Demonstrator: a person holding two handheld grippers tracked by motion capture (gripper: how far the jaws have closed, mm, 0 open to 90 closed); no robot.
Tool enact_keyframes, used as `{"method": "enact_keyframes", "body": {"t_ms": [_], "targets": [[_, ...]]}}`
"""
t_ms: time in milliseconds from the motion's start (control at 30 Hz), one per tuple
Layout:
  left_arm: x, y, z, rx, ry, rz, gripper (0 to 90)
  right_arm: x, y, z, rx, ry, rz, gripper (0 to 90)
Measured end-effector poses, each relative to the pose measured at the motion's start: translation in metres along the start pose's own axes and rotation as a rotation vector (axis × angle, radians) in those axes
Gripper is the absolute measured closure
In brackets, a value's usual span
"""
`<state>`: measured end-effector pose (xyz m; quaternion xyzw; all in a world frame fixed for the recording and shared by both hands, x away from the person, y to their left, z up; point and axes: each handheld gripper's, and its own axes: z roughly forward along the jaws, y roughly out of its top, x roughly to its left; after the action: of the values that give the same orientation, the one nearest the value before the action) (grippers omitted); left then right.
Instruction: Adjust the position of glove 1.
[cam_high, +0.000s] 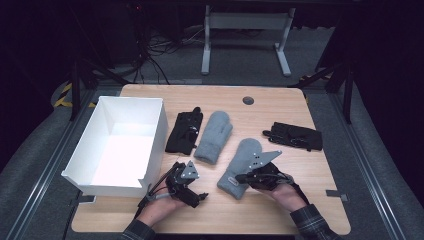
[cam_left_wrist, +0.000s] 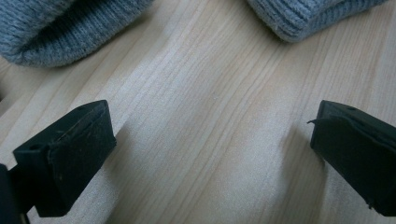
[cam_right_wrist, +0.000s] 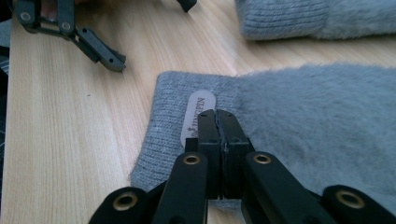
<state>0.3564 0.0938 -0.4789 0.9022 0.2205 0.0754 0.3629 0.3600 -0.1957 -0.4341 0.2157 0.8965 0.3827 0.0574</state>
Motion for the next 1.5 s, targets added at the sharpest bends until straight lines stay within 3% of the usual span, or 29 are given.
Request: {"method": "enact_keyframes", "body": {"t_ms": [200, 400, 533, 733, 933, 1133, 1500], "targets": [[0.0, 0.0, 0.0, 0.0, 0.0, 0.0, 0.0, -0.024, 0.002, -0.012, -0.045, -0.069, 0.042, 90.0], [0.0, 0.0, 0.0, 0.0, 0.0, 0.0, 0.0, -0.052, 0.004, -0.012, -0.07, -0.134, 0.089, 90.0], [0.0, 0.0, 0.0, 0.0, 0.0, 0.0, 0.0, -0.059, 0.01, -0.01, -0.098, -0.151, 0.092, 90.0], [0.0, 0.0, 0.0, 0.0, 0.0, 0.0, 0.0, -0.072, 0.011, 0.015, -0.034, -0.162, 0.095, 90.0], [0.0, 0.0, 0.0, 0.0, 0.001, 0.0, 0.0, -0.071, 0.009, 0.025, 0.022, -0.183, 0.079, 90.0], [0.0, 0.0, 0.0, -0.001, 0.001, -0.003, 0.0, -0.063, 0.008, 0.023, 0.043, -0.186, 0.087, 90.0], [0.0, 0.0, 0.0, 0.001, 0.003, -0.002, 0.0, -0.022, 0.0, 0.016, 0.079, -0.188, 0.082, 90.0]]}}
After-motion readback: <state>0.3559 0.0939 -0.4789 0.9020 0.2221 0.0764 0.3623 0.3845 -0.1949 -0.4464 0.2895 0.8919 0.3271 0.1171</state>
